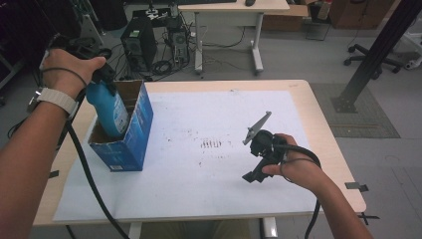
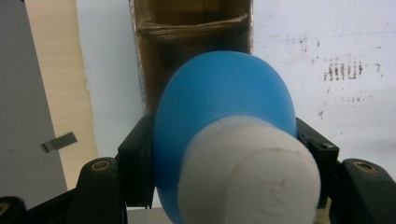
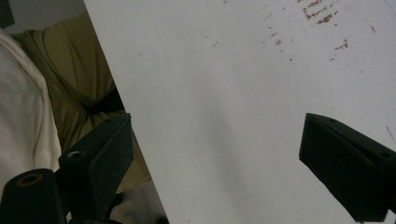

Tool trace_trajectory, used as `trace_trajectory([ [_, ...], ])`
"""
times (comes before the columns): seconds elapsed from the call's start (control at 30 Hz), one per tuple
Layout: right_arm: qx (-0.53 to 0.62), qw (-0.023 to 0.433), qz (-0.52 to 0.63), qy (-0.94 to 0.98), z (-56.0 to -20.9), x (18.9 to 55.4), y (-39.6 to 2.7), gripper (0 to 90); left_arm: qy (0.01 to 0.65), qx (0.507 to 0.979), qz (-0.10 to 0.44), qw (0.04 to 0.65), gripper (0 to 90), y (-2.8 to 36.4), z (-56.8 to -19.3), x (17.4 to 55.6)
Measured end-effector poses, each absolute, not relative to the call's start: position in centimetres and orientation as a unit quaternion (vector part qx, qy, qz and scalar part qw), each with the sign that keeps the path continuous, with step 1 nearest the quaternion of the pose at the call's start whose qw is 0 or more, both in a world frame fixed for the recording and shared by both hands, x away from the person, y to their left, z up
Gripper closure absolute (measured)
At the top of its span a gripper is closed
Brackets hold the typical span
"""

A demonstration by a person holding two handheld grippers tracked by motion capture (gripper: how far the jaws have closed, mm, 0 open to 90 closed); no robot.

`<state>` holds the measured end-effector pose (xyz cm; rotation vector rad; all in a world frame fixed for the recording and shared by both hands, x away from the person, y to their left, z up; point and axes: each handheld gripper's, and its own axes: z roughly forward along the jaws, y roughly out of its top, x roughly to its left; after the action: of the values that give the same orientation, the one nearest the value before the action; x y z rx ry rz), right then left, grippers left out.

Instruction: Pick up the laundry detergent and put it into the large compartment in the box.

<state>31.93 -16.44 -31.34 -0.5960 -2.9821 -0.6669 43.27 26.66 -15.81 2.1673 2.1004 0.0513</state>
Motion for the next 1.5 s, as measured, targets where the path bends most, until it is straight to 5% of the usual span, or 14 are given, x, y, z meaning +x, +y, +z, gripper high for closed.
trace_trajectory([
  [1.5, -0.199, 0.015, -0.211, -0.957, -31.6, 31.6, -16.8, 10.5, 0.687, 0.724, 0.021, 0.052, 37.2, 26.5, -23.8, 43.6],
])
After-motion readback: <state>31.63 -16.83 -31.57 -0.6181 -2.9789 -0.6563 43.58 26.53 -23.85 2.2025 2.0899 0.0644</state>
